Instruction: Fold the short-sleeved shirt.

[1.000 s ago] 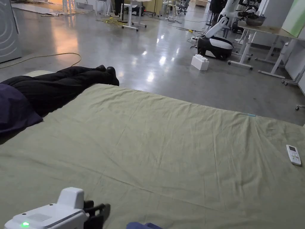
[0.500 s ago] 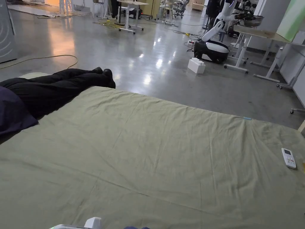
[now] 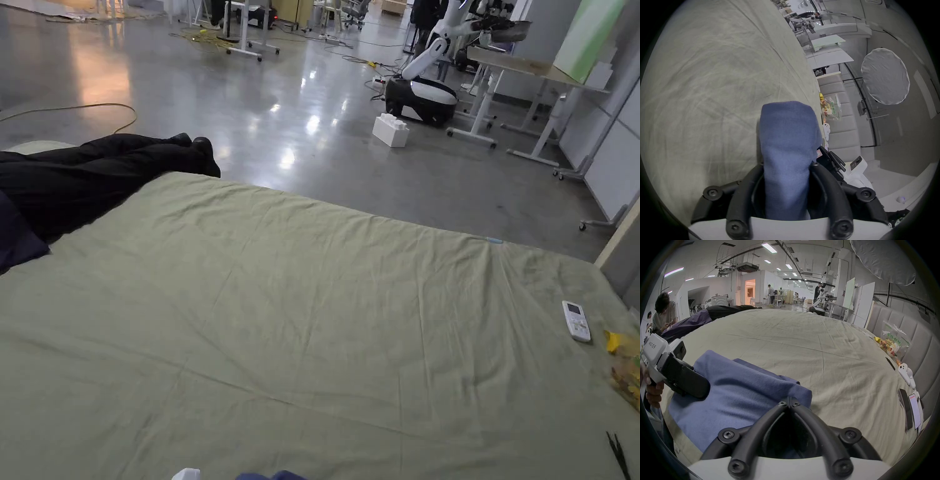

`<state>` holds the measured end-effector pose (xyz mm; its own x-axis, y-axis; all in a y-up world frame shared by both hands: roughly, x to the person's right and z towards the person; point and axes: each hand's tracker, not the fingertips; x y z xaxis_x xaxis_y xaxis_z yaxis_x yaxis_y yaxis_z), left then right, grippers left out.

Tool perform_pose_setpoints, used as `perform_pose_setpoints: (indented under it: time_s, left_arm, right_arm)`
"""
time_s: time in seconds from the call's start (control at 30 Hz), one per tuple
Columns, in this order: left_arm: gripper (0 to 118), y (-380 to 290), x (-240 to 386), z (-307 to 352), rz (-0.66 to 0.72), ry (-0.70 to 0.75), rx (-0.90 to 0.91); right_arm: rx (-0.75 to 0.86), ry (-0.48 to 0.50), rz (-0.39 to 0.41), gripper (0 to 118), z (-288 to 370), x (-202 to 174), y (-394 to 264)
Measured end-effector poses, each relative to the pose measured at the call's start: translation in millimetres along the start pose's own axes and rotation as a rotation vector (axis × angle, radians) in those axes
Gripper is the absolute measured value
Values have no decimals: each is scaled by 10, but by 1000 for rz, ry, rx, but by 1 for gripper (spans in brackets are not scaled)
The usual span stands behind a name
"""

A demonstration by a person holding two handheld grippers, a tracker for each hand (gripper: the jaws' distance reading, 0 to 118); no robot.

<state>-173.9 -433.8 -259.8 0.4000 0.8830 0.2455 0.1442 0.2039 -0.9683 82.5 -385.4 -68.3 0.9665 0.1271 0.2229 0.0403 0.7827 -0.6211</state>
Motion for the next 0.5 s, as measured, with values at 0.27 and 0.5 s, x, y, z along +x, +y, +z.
perform_pose_setpoints:
  time_s: [0.27, 0.5]
  left_arm:
    - [25, 73, 279, 198, -36, -65, -9]
    - [25, 370, 433, 902, -83, -72, 45]
  right_arm:
    - [26, -27, 67, 1, 64, -11, 52]
    - [175, -25, 33, 1, 291, 80, 476]
